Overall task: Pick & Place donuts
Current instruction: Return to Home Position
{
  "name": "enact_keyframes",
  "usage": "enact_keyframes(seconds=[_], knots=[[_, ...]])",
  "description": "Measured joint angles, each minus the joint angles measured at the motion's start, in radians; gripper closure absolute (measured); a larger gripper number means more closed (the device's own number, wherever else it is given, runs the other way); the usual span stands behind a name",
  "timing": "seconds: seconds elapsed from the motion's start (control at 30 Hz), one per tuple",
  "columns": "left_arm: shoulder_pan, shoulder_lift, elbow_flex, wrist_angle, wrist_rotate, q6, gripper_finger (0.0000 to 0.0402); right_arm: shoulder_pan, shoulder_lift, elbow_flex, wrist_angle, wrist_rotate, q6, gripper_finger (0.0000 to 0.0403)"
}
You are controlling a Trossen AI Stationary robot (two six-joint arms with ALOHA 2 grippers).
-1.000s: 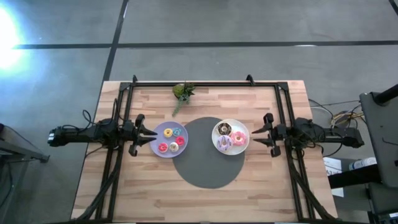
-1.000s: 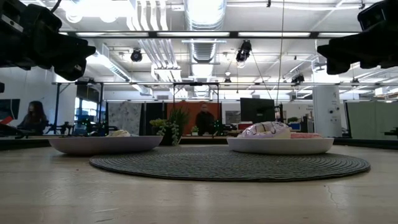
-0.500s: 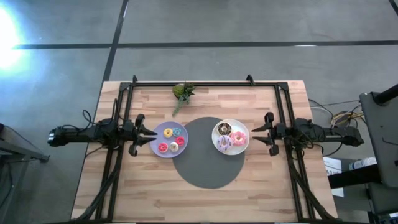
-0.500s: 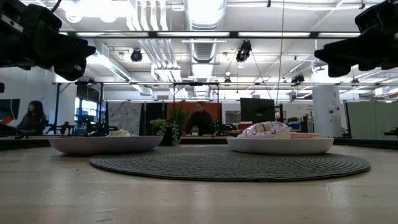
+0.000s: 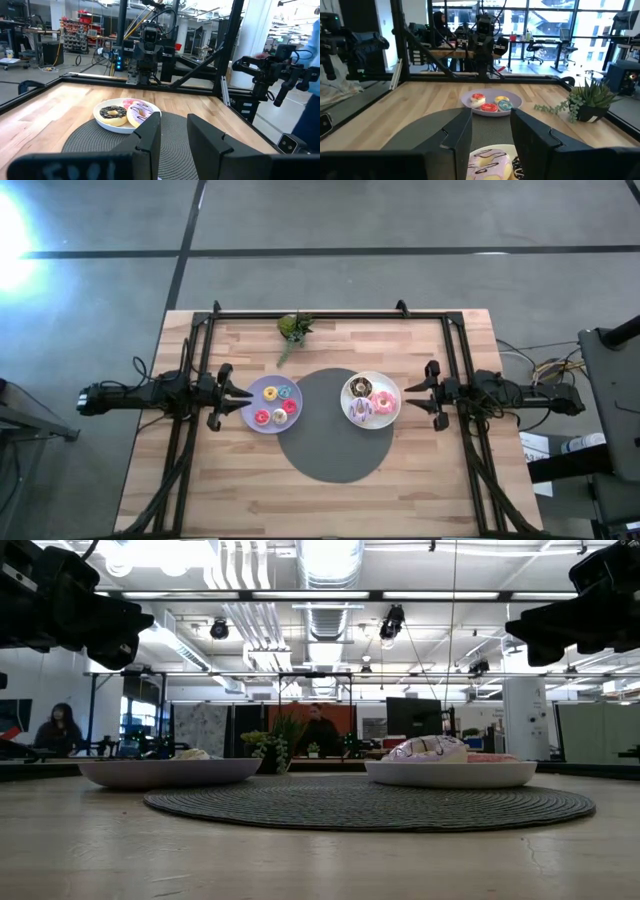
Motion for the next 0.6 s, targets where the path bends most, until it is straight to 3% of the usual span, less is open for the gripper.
enact_keyframes(seconds=[0.6], knots=[[0.000, 0.000, 0.000, 0.000, 0.000, 0.000, 0.0330, 0.000, 0.000, 0.000, 0.000, -0.001, 0.000, 0.0270]])
